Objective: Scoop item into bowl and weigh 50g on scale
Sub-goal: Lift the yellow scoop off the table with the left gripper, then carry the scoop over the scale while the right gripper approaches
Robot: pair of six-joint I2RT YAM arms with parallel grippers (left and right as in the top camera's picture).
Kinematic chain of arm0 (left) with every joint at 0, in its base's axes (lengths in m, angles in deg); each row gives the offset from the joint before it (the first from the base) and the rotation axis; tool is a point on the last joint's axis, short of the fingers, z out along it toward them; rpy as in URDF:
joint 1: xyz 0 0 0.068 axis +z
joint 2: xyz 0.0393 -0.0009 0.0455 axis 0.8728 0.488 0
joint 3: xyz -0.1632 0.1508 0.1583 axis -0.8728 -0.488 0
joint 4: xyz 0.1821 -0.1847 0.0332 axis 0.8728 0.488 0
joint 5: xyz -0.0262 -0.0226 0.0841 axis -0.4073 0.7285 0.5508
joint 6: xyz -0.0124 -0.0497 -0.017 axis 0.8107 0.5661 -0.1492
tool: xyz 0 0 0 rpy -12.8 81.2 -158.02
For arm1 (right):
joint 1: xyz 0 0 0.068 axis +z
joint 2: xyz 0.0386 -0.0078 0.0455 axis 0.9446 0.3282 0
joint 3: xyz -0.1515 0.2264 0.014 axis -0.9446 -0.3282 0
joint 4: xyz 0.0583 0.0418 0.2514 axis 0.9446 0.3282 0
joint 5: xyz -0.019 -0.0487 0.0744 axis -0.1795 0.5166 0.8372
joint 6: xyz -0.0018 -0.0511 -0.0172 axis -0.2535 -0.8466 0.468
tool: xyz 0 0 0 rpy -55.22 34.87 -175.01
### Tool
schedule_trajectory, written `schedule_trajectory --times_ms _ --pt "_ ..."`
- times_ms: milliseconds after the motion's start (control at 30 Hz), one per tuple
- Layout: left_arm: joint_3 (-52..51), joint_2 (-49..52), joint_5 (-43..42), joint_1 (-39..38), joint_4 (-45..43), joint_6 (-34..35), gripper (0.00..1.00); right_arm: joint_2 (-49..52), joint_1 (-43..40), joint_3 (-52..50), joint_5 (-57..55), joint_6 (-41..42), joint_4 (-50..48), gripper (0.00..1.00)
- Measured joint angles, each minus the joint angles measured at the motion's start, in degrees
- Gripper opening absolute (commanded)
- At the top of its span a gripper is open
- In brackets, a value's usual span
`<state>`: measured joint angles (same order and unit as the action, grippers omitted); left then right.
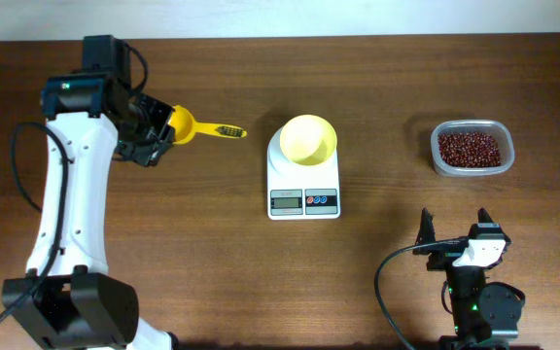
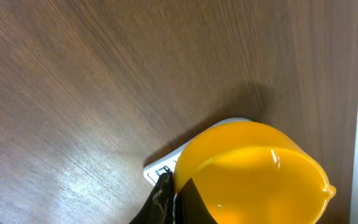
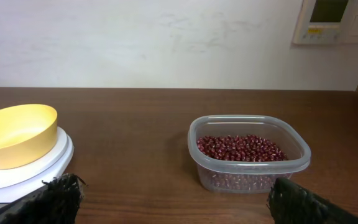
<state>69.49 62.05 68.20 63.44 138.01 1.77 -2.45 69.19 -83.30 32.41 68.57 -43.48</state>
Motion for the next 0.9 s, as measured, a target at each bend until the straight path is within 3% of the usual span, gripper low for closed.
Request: schedule_trajectory --times_ms 267,700,900 --pt "0.0 0.0 3.7 -4.2 -0.9 0.7 0.00 0.0 0.0 0.0 0.0 0.0 0.0 0.99" --pt "0.0 0.0 4.5 -4.2 -1.3 8.5 0.00 0.0 0.0 0.0 0.0 0.0 -0.1 0.99" --pt "0.0 0.0 4.5 -4.2 -1.1 9.0 0.00 0.0 0.0 0.0 0.1 0.0 -5.7 0.99"
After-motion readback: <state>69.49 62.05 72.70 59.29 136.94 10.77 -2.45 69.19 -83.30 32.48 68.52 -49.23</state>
